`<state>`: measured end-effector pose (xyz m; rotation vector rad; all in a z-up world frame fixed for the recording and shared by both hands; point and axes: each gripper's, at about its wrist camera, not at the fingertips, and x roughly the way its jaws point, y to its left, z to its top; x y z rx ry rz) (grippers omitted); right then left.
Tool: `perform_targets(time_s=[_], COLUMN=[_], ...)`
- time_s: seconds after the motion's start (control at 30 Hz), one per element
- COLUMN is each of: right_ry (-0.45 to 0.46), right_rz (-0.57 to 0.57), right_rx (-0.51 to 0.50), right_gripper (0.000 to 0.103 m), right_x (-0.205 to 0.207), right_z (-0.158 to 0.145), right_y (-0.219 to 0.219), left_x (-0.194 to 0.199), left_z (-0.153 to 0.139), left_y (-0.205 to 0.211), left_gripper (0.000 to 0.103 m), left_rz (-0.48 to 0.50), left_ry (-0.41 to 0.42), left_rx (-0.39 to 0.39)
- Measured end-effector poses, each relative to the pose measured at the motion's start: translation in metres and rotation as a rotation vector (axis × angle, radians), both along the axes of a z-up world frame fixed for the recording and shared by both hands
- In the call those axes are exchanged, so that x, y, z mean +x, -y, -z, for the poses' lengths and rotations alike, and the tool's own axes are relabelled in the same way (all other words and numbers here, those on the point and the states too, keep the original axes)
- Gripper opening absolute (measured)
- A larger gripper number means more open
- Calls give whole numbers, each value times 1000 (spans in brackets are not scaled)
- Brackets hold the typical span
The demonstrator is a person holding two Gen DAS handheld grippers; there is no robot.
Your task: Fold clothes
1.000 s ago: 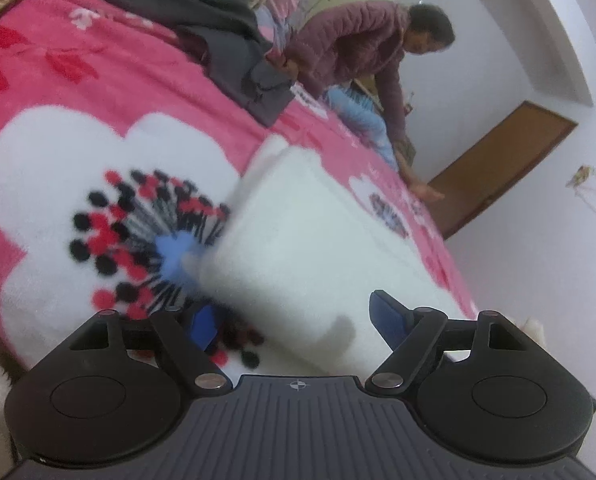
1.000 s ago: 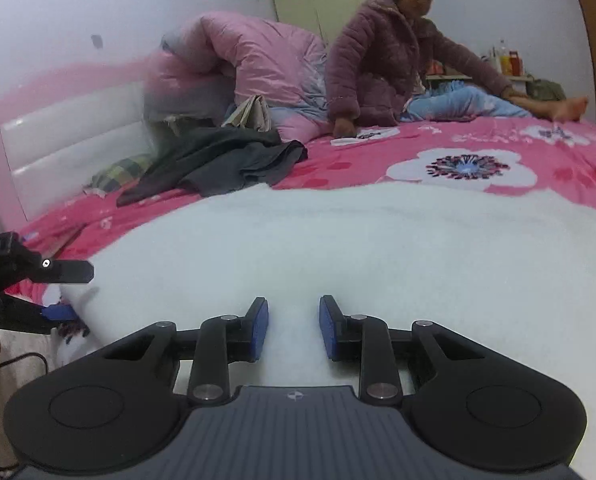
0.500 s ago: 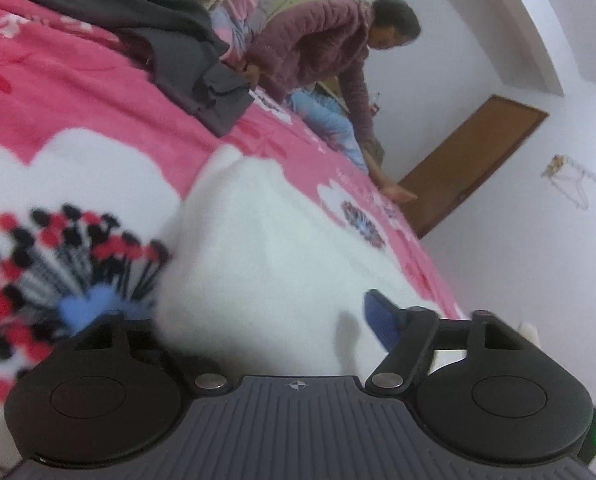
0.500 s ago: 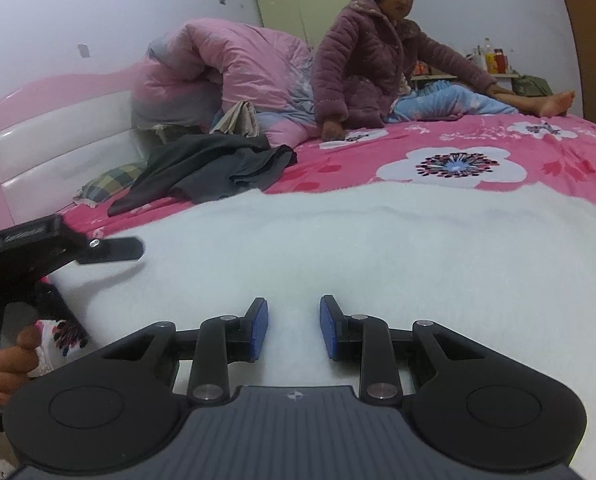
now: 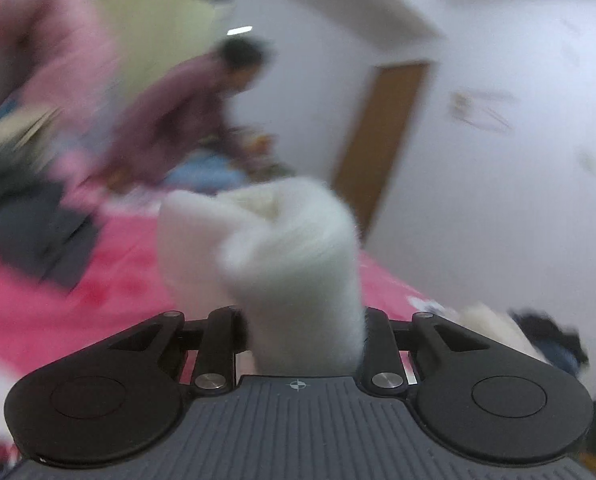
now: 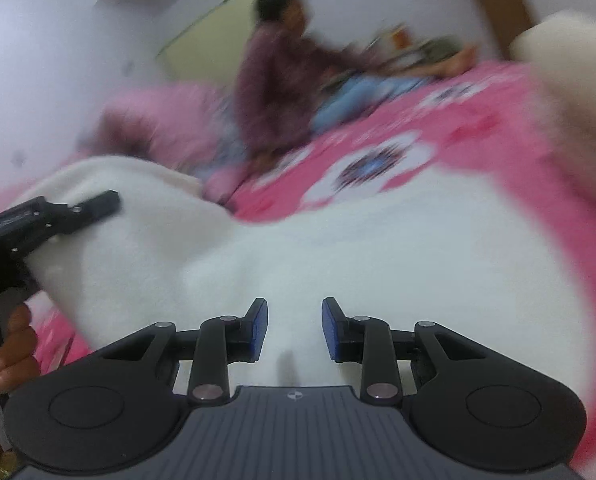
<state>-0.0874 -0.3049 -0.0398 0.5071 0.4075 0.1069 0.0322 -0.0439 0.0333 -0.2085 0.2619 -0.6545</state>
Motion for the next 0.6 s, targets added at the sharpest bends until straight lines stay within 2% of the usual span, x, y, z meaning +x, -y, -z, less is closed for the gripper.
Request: perform_targets(time_s=[0.07,0.13,0.2,0.27,0.3,0.33,0.37,0.43,0.5,0.6], right_ry=[40,74,89,93,84,72,58,37,36,50], right_rz=[80,160,230,297,320,341,360,379,380,337], right_rx=[14,18,-6,-27,-27,-21,-14,-2,17,107], right_gripper=[33,33,33,33,33,33,33,33,33,35], right_x=[-31,-63,-90,-115,-123,-131,-137,-145,-150,-148], right_z=[-6,-11,-13,-13,-11,-7,-4,2,5,7], right_y=[19,37,49,61,66,71,75,79,83,90], left_x=[-10,-18,-25,-28,-29,-34,-46,-69,-75,-75], left_z=[-7,-2,16,48,66,81,88,91,82,59], left_y=[38,80,122,160,176,184,187,193,189,166], left_gripper=[23,23,23,25,31,37,40,60,68,69], left_rz=[95,194,273,333,351,347,328,310,345,390], left_ry=[65,88,72,28,11,43,117,225,209,129], left_rx=[82,180,295,431,496,541,579,670,684,617])
